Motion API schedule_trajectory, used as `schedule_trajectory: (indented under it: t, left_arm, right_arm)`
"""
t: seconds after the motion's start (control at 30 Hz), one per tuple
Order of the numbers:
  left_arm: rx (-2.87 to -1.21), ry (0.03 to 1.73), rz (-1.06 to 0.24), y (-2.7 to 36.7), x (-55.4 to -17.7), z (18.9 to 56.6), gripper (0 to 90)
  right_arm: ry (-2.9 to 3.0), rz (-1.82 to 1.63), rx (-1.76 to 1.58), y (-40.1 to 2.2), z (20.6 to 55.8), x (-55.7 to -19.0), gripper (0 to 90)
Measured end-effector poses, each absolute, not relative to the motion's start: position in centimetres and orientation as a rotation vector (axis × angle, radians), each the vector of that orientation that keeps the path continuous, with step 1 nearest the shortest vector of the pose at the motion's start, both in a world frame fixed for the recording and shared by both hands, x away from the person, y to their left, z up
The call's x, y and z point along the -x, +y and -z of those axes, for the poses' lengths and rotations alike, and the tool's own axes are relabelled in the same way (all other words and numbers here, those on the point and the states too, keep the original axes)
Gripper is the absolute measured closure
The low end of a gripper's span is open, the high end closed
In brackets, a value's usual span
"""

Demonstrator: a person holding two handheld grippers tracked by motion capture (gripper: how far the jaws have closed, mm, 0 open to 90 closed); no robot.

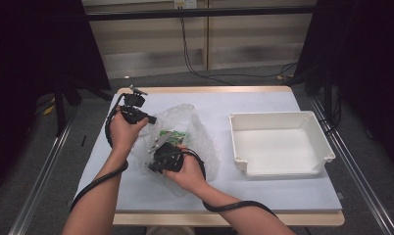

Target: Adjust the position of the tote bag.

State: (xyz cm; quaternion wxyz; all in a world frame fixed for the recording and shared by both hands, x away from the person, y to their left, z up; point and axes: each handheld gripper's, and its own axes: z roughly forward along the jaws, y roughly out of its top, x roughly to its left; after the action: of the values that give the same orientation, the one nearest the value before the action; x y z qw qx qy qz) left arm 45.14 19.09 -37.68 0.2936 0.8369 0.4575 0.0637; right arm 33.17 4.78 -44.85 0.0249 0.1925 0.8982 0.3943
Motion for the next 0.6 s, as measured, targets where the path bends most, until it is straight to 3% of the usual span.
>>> schedule_trajectory:
  t: [0.1,0.23,0.6]
  left_arm:
    - [-2.237,1.222,-0.224,19.2,-45.4,38.0,89.5]
    - [-2.223,1.226,-0.204,19.4,-45.8,38.6,89.8]
    - [-2.223,1.28,-0.223,19.5,-47.1,40.5,89.8]
  right_arm:
    - [2.794,-1.239,-0.581,5.1,45.2,-33.0,86.4]
    - [2.844,-1.234,-0.56,5.6,45.9,-32.6,83.7]
    - [2.889,-1.188,-0.526,4.5,46.4,-32.2,87.5]
